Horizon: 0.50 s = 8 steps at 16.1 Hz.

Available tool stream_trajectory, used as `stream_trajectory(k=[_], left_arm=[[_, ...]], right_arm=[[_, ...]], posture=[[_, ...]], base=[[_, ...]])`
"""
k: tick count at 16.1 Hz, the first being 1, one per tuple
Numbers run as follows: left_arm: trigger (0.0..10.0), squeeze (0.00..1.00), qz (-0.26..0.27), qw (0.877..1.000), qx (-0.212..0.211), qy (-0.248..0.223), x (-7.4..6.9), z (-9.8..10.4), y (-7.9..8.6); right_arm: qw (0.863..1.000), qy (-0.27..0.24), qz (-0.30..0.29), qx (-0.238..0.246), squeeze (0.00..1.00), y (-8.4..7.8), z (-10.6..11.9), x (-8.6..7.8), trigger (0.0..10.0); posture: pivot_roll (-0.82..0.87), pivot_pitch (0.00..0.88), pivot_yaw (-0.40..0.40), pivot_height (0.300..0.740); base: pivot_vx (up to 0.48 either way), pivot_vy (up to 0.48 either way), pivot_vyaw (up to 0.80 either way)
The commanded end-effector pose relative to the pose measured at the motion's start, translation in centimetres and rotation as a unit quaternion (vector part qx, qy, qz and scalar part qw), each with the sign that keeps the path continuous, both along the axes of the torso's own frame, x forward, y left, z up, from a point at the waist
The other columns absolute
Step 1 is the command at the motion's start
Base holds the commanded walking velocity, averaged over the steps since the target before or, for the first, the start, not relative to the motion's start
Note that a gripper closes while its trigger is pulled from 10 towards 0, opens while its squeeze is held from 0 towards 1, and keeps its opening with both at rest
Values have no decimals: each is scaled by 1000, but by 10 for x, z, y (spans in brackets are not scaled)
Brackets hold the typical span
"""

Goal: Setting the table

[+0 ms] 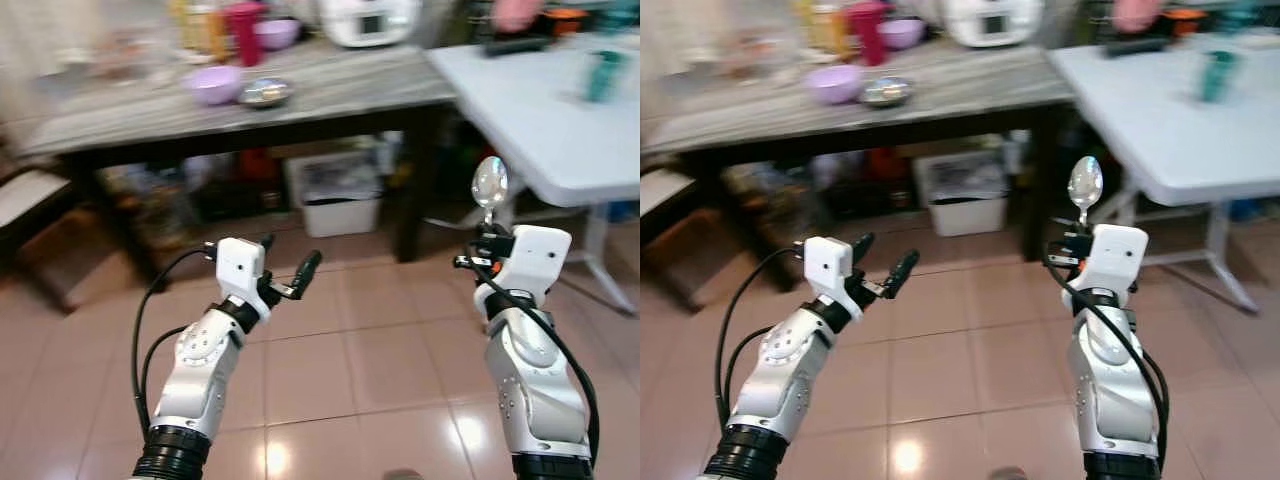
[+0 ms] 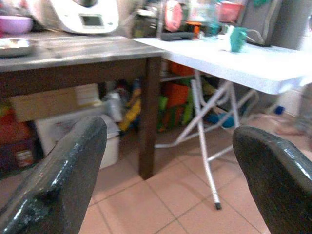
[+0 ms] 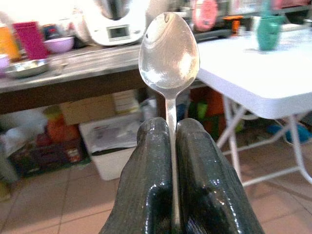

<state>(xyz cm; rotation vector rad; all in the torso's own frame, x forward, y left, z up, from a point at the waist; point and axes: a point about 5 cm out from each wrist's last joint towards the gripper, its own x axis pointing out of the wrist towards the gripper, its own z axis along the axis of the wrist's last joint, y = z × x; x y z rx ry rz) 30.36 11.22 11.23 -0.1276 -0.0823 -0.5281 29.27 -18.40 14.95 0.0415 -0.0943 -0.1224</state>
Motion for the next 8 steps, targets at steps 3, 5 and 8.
stream_trajectory(k=[3, 5, 8], left_arm=[[10000, 0, -13, 1000, 0, -3, 1, 3, -3], [10000, 0, -13, 1000, -2, -2, 0, 3, -4], [10000, 0, -14, 1000, -3, 0, 0, 3, -4]], right_arm=[[1000, -15, -6, -3, 0, -2, 7, -1, 10000], [1000, -15, -4, -3, 0, -1, 7, -1, 10000], [1000, -15, -1, -5, 0, 0, 7, -1, 10000]], posture=[[-348, 71, 102, 740], [-346, 72, 101, 740], [-344, 74, 100, 740]], base=[[403, 0, 0], [411, 0, 0], [409, 0, 350]])
